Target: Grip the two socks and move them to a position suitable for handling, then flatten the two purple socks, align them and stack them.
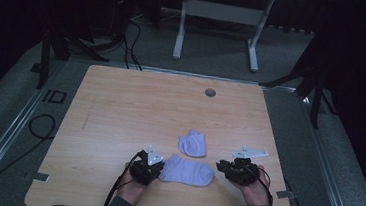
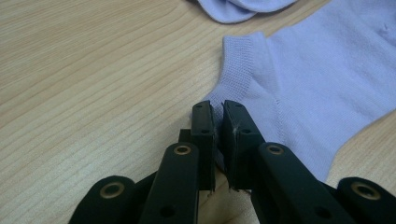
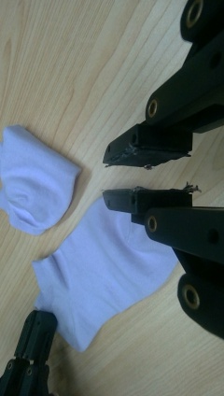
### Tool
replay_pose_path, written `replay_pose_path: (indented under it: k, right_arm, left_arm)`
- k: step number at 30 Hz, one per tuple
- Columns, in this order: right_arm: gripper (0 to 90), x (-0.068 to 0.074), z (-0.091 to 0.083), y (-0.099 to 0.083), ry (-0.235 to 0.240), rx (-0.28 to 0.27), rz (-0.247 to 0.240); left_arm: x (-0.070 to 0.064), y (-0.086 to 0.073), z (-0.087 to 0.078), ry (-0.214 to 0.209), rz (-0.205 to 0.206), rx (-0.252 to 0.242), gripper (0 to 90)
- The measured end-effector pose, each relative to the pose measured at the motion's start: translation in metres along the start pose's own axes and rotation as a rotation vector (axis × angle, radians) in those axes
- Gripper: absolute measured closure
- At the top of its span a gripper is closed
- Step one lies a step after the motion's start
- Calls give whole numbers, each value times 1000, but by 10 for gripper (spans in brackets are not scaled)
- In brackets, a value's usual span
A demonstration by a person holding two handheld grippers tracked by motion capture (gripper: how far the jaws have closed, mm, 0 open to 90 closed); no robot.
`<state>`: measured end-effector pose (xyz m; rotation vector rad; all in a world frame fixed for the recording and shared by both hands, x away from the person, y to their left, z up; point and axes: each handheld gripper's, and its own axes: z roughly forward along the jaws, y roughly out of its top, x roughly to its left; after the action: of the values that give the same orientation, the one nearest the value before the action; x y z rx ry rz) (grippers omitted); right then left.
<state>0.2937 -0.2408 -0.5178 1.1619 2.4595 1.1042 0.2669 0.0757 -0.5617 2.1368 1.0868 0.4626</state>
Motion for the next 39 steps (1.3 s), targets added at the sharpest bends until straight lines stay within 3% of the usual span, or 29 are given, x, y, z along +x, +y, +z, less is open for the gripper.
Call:
replay_pose_path:
  k: [10, 18, 25, 32, 39]
  right_arm:
    - [754, 6, 1, 8, 4, -7, -25]
    - [756, 15, 7, 30, 12, -27, -72]
    - [787, 26, 31, 51, 13, -9, -107]
    - [784, 31, 54, 65, 6, -5, -97]
    - [725, 40, 83, 79, -8, 47, -118]
  left_arm:
    - [0, 0, 0, -1, -3, -1, 837]
    - [0, -1, 0, -1, -7, -5, 834]
    - [0, -1, 0, -3, -9, -8, 829]
    - [1, -1, 0, -4, -8, -7, 826]
    - [2, -1, -1, -4, -3, -6, 824]
